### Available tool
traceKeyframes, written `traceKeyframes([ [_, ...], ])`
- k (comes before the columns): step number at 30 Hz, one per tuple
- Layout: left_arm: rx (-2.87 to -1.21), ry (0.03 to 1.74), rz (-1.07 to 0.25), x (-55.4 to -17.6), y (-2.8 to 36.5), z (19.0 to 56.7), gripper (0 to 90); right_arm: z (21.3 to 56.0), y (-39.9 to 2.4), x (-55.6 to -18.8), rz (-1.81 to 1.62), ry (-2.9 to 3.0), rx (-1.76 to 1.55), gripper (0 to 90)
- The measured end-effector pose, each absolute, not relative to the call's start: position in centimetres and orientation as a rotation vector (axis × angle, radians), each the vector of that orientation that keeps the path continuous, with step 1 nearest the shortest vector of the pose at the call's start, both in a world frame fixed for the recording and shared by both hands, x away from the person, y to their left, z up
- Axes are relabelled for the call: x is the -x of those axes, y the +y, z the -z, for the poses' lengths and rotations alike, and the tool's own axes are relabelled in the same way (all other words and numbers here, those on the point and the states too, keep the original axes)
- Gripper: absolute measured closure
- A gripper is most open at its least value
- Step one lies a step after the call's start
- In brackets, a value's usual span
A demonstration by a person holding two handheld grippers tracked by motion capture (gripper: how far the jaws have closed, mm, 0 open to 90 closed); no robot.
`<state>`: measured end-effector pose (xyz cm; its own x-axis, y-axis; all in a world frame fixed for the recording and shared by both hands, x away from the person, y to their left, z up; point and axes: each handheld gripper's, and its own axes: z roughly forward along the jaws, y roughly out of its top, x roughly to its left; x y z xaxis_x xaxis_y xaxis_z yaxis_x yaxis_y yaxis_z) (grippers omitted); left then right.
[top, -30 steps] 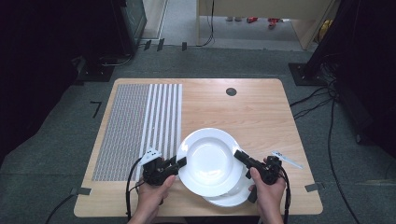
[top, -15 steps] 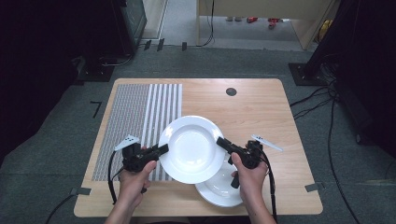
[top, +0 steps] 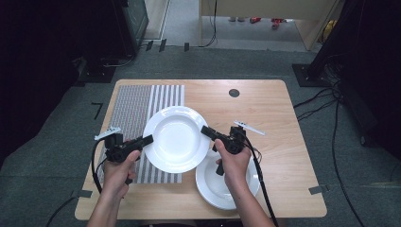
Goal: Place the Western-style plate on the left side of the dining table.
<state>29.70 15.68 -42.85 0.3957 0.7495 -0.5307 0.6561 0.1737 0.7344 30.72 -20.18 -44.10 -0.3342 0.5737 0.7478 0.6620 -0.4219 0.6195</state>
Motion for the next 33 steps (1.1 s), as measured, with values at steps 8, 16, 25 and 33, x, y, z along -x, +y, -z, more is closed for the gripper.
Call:
traceKeyframes([
  [8, -1.494, 1.346, -0.130, -30.8, 17.7, 42.5, 71.7, 44.0, -18.0, -32.8, 1.863, -1.652, 1.742, 82.0],
  [16, -1.450, 1.395, -0.133, -31.9, 19.5, 42.6, 72.3, 44.1, -16.0, -34.7, 1.831, -1.661, 1.727, 81.9],
  [25, -1.405, 1.454, -0.149, -33.0, 21.6, 43.1, 72.7, 44.4, -13.6, -36.8, 1.779, -1.684, 1.709, 81.8],
  [33, -1.385, 1.509, -0.152, -34.4, 22.9, 43.8, 72.7, 45.2, -12.0, -39.0, 1.723, -1.670, 1.719, 81.6],
])
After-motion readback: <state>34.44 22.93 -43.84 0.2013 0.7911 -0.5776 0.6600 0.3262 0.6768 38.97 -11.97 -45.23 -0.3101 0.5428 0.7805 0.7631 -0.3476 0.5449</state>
